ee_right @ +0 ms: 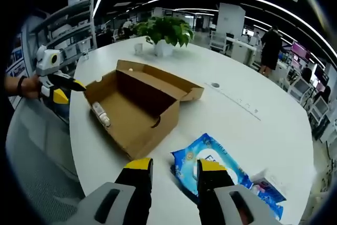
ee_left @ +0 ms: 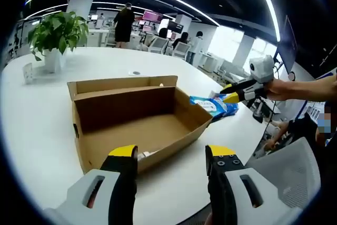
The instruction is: Operate the shoe box by opening the lid, removing the specified soft item, and placing it in the target area until the item is outside and the box remains undamaged.
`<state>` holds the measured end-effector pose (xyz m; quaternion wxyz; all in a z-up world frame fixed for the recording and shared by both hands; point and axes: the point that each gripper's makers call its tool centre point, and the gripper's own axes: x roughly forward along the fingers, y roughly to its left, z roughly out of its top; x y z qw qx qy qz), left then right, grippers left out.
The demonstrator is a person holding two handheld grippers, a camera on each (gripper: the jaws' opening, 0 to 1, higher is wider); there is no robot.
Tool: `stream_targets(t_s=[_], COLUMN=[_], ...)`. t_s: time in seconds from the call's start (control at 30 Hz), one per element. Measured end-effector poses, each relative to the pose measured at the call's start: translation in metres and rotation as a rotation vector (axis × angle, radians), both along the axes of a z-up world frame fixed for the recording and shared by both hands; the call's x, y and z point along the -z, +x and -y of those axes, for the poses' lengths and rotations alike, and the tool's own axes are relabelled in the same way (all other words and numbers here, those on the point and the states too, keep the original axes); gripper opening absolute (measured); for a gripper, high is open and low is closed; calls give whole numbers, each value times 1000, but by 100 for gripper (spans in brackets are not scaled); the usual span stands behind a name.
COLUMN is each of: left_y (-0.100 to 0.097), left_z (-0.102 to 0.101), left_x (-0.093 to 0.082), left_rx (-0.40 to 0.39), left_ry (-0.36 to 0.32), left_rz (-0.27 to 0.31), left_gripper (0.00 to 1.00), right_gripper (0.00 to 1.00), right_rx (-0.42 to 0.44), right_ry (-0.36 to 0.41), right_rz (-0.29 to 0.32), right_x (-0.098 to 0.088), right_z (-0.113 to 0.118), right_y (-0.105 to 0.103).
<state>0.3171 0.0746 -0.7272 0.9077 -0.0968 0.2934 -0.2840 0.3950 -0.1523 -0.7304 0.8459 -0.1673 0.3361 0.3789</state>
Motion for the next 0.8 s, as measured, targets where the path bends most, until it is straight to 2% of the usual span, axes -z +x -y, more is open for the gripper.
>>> stream_targets(t_s=[0.27, 0.57, 0.8], left_y=[-5, -6, 5], left_z=[7, 6, -6], left_x=[1, -2, -9], left_rx=[32, 45, 47], left_ry=[1, 1, 13], left_rz=[-10, -9, -7], left_gripper=[52, 52, 52], right_gripper=[30, 31, 32], right_rx=[54, 83, 100], right_ry=[96, 121, 144], right_rz=[16, 16, 37], right_x=[-2, 7, 10], right_z=[-25, -36, -54], right_y=[-18, -45, -63])
